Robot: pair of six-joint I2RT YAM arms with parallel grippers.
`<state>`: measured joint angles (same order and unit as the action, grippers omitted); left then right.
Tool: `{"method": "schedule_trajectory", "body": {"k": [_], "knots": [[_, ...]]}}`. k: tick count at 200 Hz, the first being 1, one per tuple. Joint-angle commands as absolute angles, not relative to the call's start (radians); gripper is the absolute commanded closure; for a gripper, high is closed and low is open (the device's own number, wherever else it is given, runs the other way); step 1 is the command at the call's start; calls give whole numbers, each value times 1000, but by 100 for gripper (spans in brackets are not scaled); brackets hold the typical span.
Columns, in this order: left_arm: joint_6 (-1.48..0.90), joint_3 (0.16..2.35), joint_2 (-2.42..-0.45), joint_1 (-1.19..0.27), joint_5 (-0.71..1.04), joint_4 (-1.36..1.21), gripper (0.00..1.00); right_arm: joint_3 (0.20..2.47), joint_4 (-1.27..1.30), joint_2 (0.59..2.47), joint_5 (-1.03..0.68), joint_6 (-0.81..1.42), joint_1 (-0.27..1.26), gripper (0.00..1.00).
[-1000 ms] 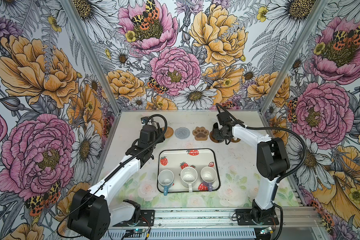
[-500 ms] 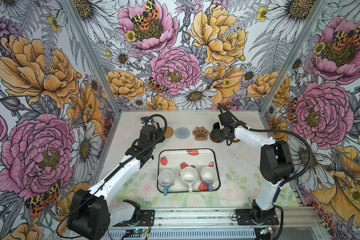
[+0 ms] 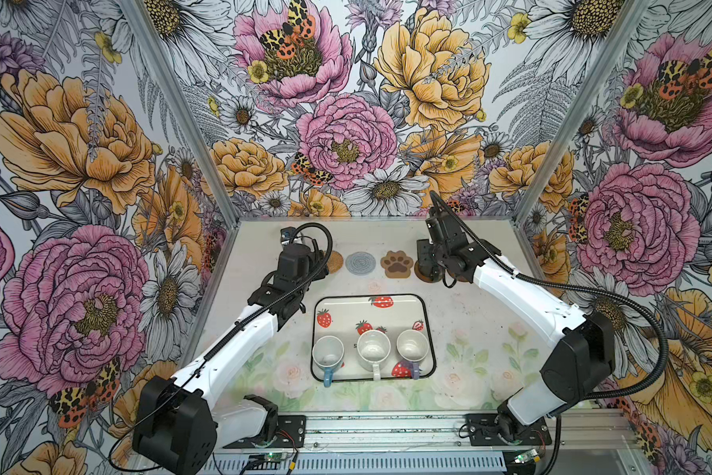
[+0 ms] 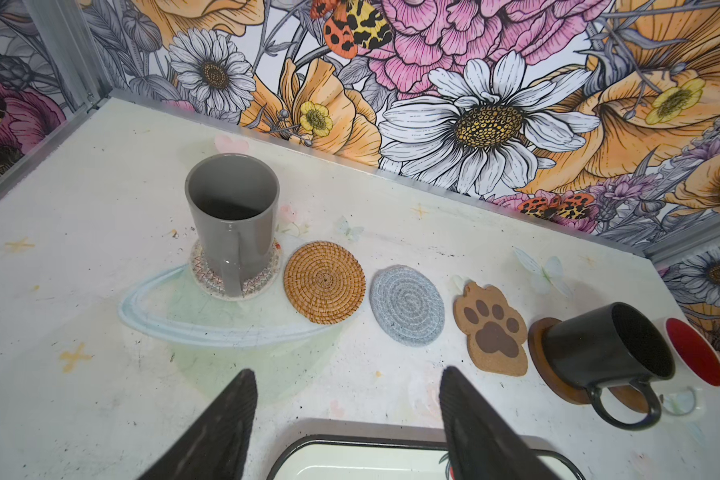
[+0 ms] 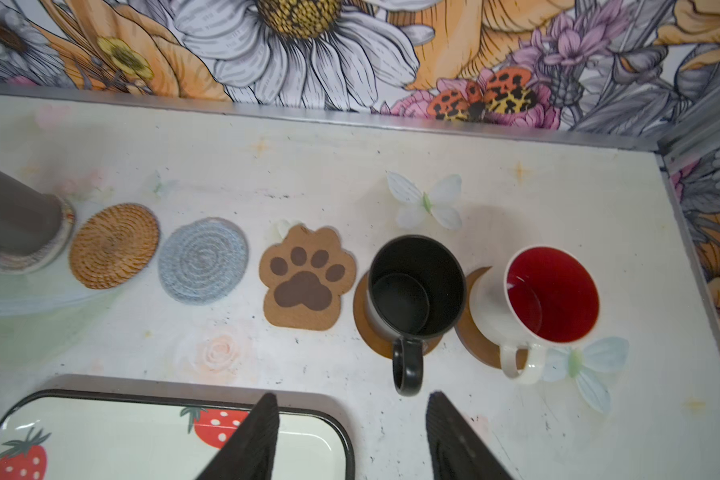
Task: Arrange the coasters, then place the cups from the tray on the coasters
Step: 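Open and raise the right gripper while the left gripper moves toward the tray, then lower the left gripper onto the blue-handled white mug and grasp its rim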
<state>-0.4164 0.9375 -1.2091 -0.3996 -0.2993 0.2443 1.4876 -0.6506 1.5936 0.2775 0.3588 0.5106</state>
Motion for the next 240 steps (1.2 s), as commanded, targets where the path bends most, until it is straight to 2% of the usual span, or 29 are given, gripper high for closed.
{"method": "schedule_trajectory", "body": {"k": [1, 39, 69, 135, 184, 240], "knots": [[-411, 991, -1171, -411, -324, 306, 29, 1568, -606, 1607, 296, 395, 538, 41], [-409, 1069, -1160, -426, -260, 460, 29, 1583, -520, 1646, 246, 425, 572, 41], [-405, 1135, -1131, -460, -291, 654, 29, 1595, -442, 1693, 183, 450, 580, 41], [-437, 1136, -924, -481, -279, 873, 33, 1648, -364, 1796, 55, 473, 594, 41], [-468, 1124, -794, -518, -178, 982, 36, 1620, -360, 1773, 53, 467, 594, 41], [-490, 1082, -745, -620, -203, 1095, 38, 1538, -344, 1689, 82, 466, 595, 41]]}}
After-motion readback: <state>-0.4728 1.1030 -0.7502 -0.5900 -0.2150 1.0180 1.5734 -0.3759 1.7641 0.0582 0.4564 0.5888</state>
